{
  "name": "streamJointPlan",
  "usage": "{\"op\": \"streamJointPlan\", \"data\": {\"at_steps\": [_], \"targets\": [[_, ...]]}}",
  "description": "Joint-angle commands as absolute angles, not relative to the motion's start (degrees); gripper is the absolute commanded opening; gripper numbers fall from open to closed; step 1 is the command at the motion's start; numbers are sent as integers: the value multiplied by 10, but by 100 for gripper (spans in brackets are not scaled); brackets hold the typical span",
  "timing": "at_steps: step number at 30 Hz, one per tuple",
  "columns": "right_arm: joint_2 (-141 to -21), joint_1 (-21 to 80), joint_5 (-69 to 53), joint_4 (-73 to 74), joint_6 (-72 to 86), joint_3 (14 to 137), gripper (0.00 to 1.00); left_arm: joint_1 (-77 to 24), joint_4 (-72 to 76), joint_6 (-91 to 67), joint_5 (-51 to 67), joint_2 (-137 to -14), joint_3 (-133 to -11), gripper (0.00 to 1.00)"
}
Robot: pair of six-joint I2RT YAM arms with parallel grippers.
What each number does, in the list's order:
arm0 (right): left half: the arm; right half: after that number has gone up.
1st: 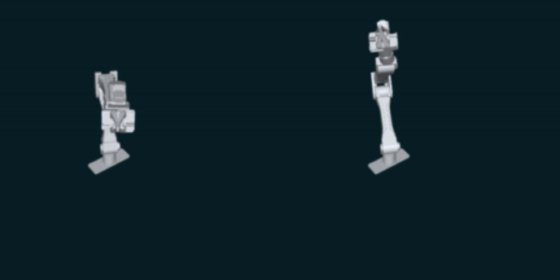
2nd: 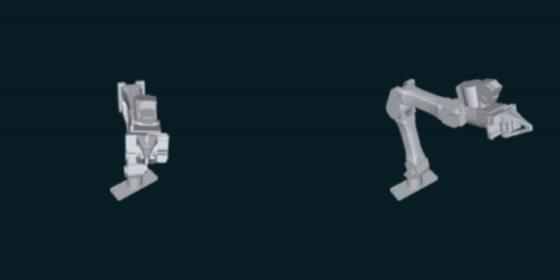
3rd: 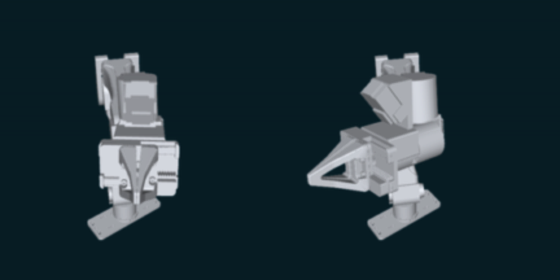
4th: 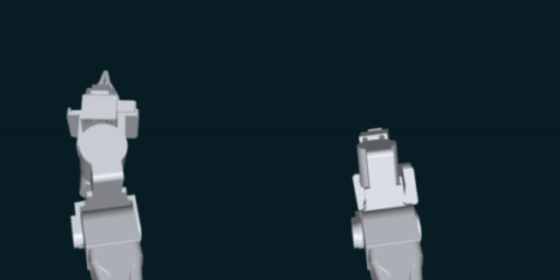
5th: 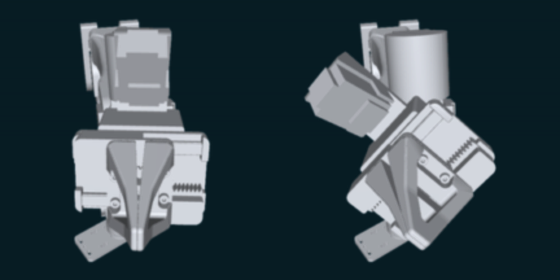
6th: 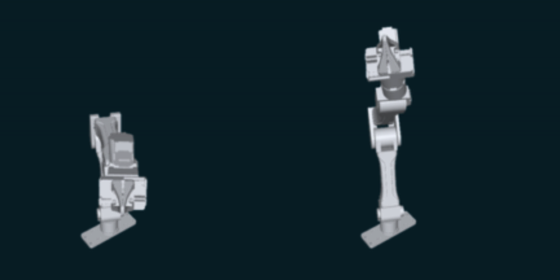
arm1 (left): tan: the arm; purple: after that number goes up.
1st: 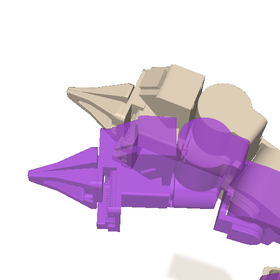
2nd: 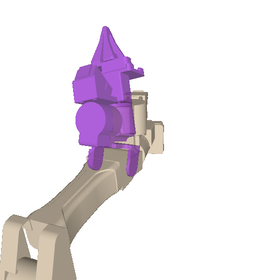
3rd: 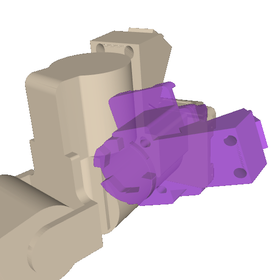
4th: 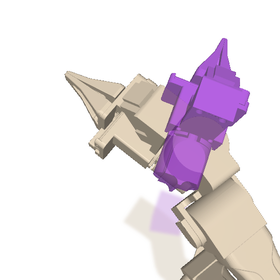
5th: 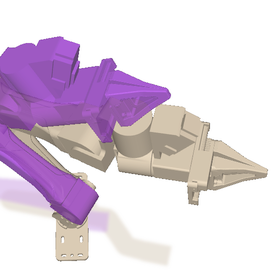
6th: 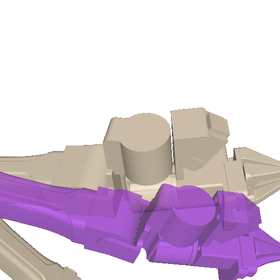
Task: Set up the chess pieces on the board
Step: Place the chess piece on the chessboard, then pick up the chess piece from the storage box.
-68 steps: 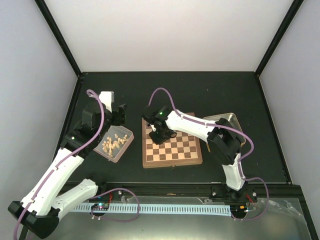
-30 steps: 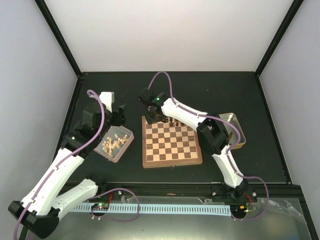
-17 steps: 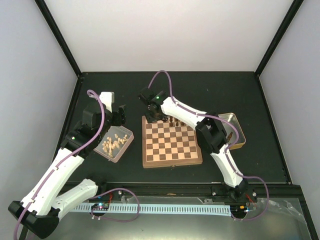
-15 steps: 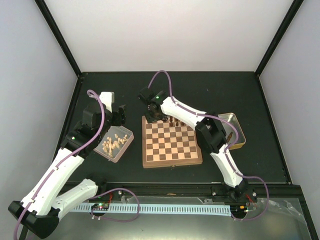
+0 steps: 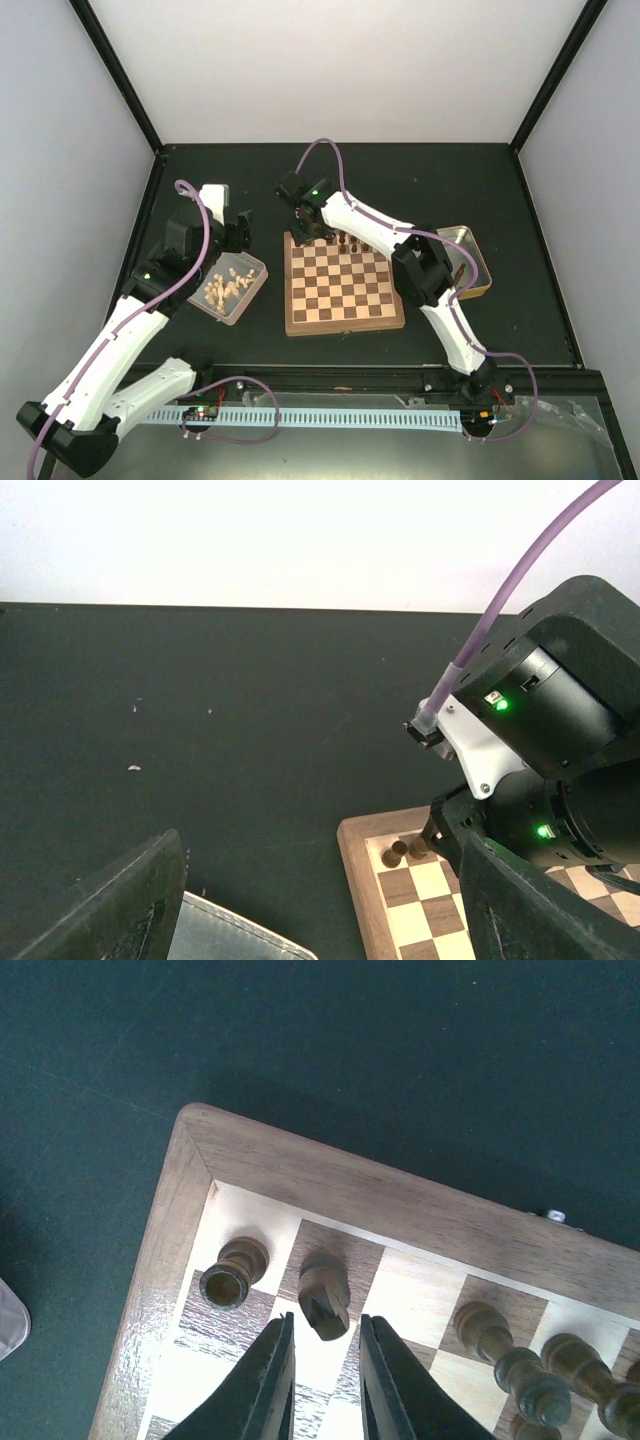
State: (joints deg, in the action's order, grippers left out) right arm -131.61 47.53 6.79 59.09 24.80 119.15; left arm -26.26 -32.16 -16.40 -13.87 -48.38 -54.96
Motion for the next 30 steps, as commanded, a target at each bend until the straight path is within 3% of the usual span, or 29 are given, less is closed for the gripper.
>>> {"op": "streamJointPlan", "data": {"at_steps": [1,11,20,26,30], "targets": [[-1275,472,92,593,262,1194,21,-258,-325,-162,-138,-480,-549,77],[-1014,420,125,460,291,949,25,-258,-324,-161,-127,-476,-550,78],[-783,241,158,436,333,637,34,-256,-312,-160,-99,-485,-554,79],[-755,123,155,423,317,517,39,-256,-308,-161,-91,-493,-556,79],[-773,100,135,408,302,482,39,-256,-308,-160,-90,-494,-555,79]]}}
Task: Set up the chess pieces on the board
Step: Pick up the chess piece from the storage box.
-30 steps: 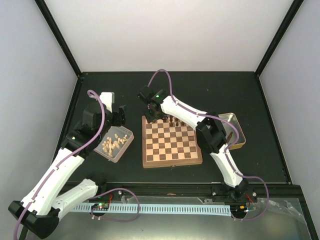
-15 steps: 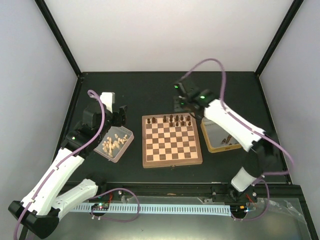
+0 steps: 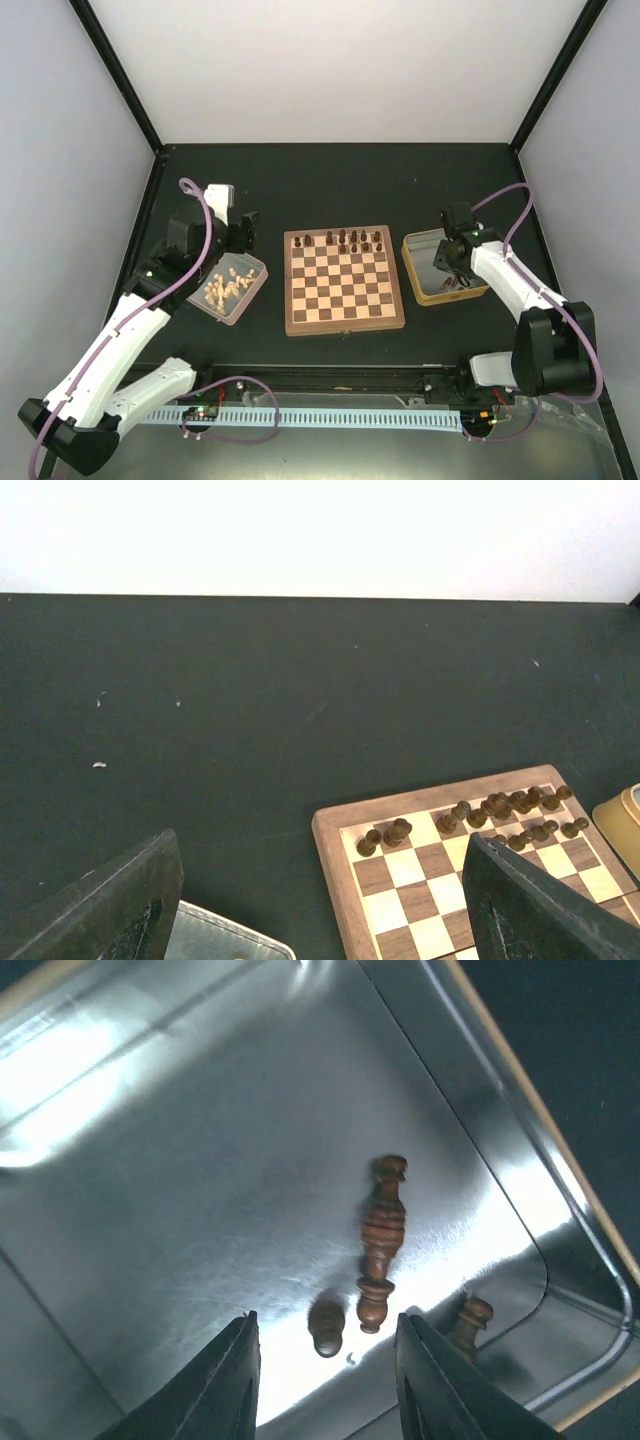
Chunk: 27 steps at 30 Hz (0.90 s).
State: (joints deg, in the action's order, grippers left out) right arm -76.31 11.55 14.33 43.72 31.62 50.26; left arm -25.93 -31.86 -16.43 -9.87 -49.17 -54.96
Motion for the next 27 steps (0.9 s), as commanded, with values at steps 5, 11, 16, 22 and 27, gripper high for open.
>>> {"op": "streamJointPlan", "data": {"at_steps": [5,11,16,22,27], "targets": [[-812,101,117,402,297,461,40,-256,-308,-160,-91,-489,-553,79],[-844,99,119,376,301,453,35,-256,-309,-159,-92,-487,-553,79],[-864,99,132,348,296,453,23,-256,-309,-159,-91,-484,-550,79],[-856,99,139,335,300,456,10,-256,-308,-158,-91,-483,-550,79],[-821,99,135,332,298,461,9,-256,-308,-159,-91,-484,-550,79]]}}
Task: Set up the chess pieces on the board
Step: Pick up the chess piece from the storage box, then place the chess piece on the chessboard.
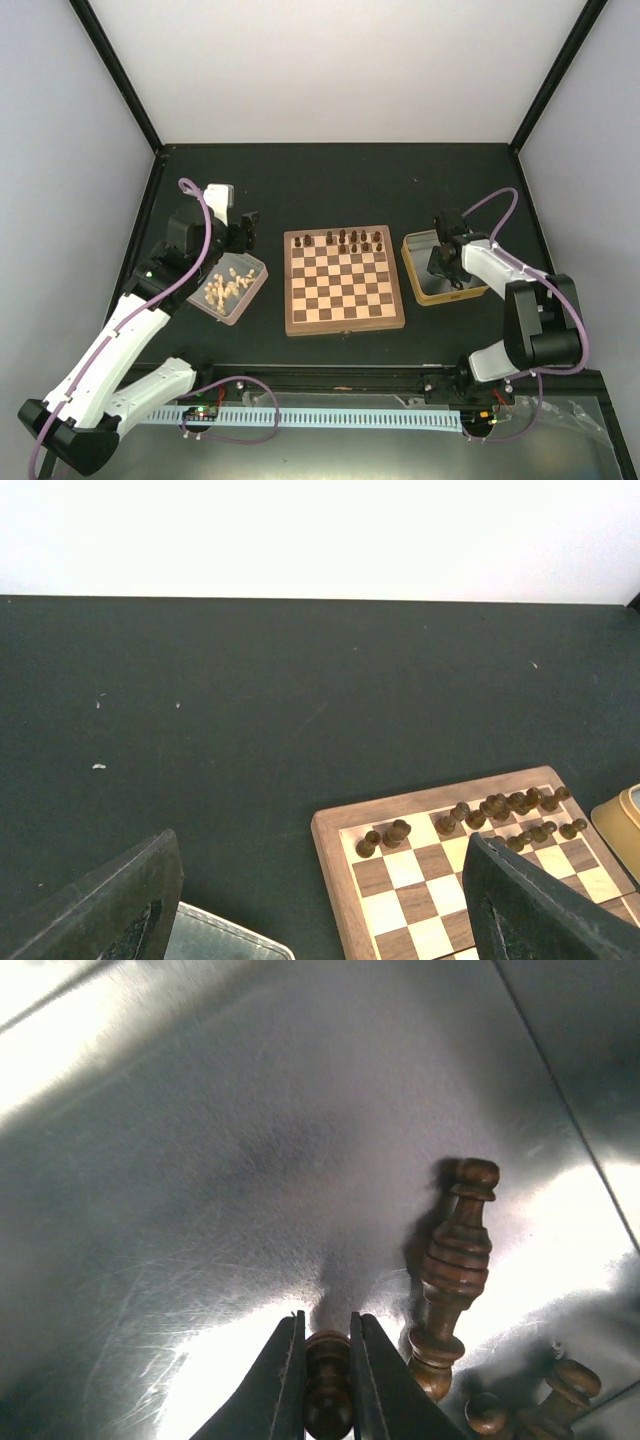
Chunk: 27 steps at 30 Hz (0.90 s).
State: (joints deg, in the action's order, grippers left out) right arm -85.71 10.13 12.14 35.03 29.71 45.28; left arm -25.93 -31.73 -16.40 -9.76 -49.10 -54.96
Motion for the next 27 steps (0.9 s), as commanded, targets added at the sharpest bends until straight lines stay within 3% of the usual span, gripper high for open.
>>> {"op": "streamJointPlan", "data": {"at_steps": [1,9,16,27], "targets": [[-815,99,132,334,298,465,9,-256,-308,-158,-91,-484,-550,79],[-773,107,77,370,291,507,9,-255,-308,-160,-90,-484,-550,79],[-760,180,36,403,299,577,9,-254,-307,-160,-90,-485,-550,79],[-963,382,50,441,307,774,9,-253,-310,-163,-101,-474,-548,79]]}}
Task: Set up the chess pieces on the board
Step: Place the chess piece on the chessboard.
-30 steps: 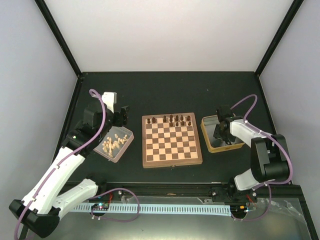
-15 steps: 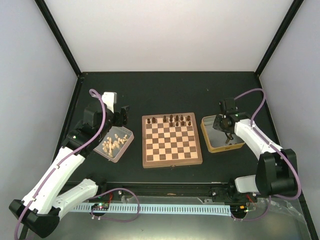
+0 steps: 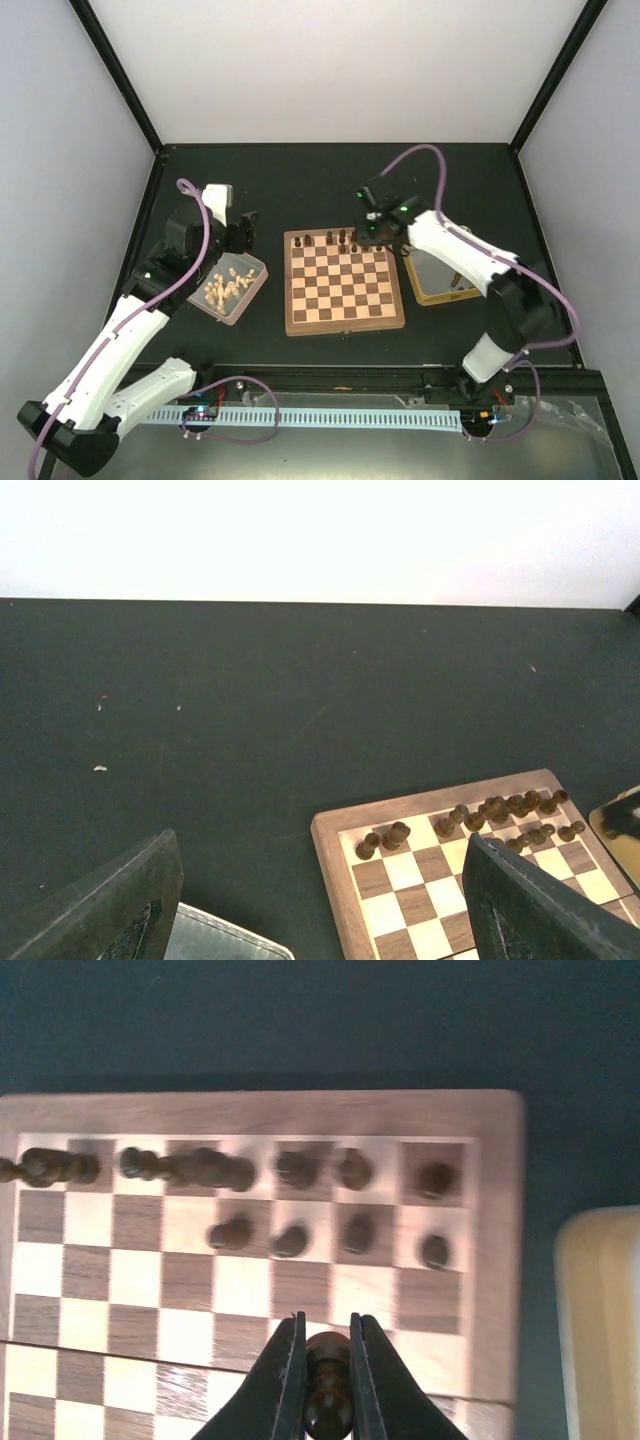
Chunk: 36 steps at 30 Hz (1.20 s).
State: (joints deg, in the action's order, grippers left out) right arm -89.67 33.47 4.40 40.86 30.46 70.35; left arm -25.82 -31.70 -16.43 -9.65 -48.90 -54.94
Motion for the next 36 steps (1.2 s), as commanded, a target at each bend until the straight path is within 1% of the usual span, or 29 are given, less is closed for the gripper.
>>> {"op": "streamJointPlan", "data": {"at_steps": [1,8,15,23,32,36], "targets": [[-988,396,49,448,305,799,9,-252,-310,-164,-106,-473,-548,79],[-1147,462,21,499,299,987,9,-248,-320,-176,-146,-466,-548,78],[-1240,502,-15,500,316,1079,10,-244,-321,-177,-149,-464,-546,78],[-1272,510,0,519,329,1118,11,-243,-320,-178,-147,-462,-544,78],[-1322,519,28,587,321,1204,14,-242,-322,-179,-145,-461,-543,78],[-1323,519,29,576,338,1204,14,-242,-323,-181,-141,-457,-542,78]]}}
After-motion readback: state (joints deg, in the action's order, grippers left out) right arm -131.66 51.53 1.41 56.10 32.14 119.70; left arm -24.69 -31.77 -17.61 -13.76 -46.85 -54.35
